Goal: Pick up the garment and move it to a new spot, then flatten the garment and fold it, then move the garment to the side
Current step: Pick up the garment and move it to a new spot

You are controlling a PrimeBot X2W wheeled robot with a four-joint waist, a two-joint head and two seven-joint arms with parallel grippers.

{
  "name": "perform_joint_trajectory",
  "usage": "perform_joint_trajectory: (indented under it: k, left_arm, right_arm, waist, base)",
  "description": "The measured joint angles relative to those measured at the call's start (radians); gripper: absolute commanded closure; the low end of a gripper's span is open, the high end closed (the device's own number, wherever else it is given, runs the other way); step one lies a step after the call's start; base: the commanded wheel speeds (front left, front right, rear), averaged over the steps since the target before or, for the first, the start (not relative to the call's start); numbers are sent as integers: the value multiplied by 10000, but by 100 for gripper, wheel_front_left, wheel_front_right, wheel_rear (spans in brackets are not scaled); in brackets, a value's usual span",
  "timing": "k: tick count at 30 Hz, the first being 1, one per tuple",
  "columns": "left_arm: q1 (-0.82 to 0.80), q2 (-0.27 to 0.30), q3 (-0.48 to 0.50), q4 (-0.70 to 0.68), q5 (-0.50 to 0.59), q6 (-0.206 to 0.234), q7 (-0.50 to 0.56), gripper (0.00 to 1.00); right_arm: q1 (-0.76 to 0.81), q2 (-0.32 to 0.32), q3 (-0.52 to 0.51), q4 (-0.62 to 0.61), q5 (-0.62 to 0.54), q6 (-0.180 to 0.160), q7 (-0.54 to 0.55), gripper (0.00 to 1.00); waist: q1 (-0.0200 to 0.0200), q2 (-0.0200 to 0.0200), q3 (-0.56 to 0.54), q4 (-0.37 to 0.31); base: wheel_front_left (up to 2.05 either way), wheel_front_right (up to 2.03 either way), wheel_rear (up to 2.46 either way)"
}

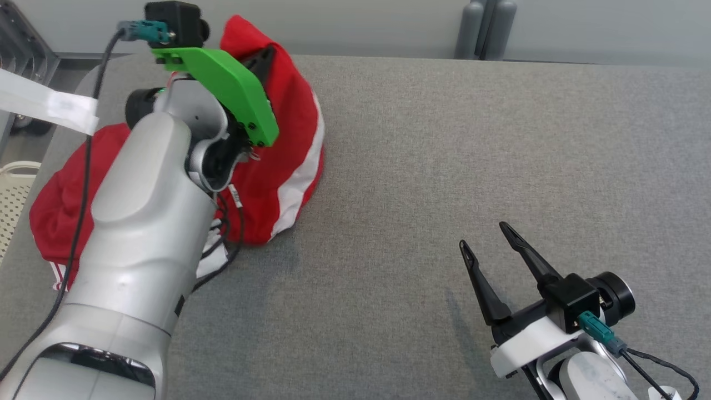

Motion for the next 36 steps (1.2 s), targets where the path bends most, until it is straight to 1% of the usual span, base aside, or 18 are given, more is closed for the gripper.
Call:
perform_joint_trajectory:
  k: [5, 8, 11, 15, 16, 18, 20, 21, 25, 28, 31, 33, 35, 36]
  left_arm:
    - [896, -6, -1386, -2589, -1492, 0, 775, 100]
    - [1339, 165, -2098, -4305, -2374, 0, 1287, 100]
    - [1751, 564, -2752, -5827, -2917, 0, 1716, 100]
    - [2126, 1072, -3315, -7148, -3172, -2, 2042, 100]
    - [2126, 1072, -3315, -7148, -3172, -2, 2042, 100]
    - [2321, 1298, -3486, -7415, -3089, 0, 2080, 100]
    - [2345, 1358, -3515, -7292, -2849, 52, 1992, 100]
    - [2345, 1358, -3515, -7292, -2849, 52, 1992, 100]
    - [2342, 1461, -3446, -7043, -2767, 73, 1948, 100]
    - [2107, 1745, -3331, -7277, -2769, 71, 2042, 100]
    - [1929, 2021, -3204, -7660, -2823, 59, 2125, 100]
    - [1927, 2140, -3158, -7660, -2840, 59, 2084, 100]
    - [1930, 2079, -3179, -7451, -2788, 58, 1898, 100]
    - [1901, 2056, -3267, -7239, -2485, 58, 1710, 100]
  right_arm:
    - [182, 255, -247, -44, 6, 0, 0, 0]
    - [271, 345, -520, -96, 6, 0, 0, 0]
    - [498, 456, -627, -117, -15, 0, 0, 0]
    - [619, 541, -746, -142, -27, 0, 0, 0]
    - [619, 541, -746, -142, -27, 0, 0, 0]
    - [634, 596, -738, -194, -27, 0, 0, 0]
    - [640, 642, -731, -222, -25, 2, 0, 0]
    - [640, 642, -731, -222, -25, 2, 0, 0]
    - [682, 727, -784, -276, -23, 0, 0, 0]
    - [931, 746, -1018, -303, -25, 0, 0, 0]
    - [1048, 754, -1152, -316, -42, 0, 0, 0]
    - [1051, 780, -1195, -339, -44, 0, 0, 0]
    - [1044, 784, -1189, -345, -44, 0, 0, 0]
    - [1029, 788, -1172, -355, -44, 0, 0, 0]
  waist:
    - [0, 0, -421, -145]
    - [0, 0, -535, -368]
    - [0, 0, -604, -627]
    - [0, 1, -635, -1007]
    - [0, 1, -635, -1007]
    - [0, 0, -596, -1331]
    - [0, 0, -543, -1558]
    - [0, 0, -543, -1558]
    - [0, 0, -407, -2027]
    - [0, 0, -323, -2328]
    - [0, 0, -258, -2516]
    - [0, 0, -230, -2588]
    - [0, 0, -190, -2626]
    - [0, 0, -166, -2642]
  base:
    - [0, 0, 0]
    - [0, 0, 0]
    - [0, 0, 0]
    - [0, 0, 0]
    - [0, 0, 0]
    - [0, 0, 0]
    - [0, 0, 0]
    - [0, 0, 0]
    - [0, 0, 0]
    - [0, 0, 0]
    - [0, 0, 0]
    - [0, 0, 0]
    - [0, 0, 0]
    - [0, 0, 0]
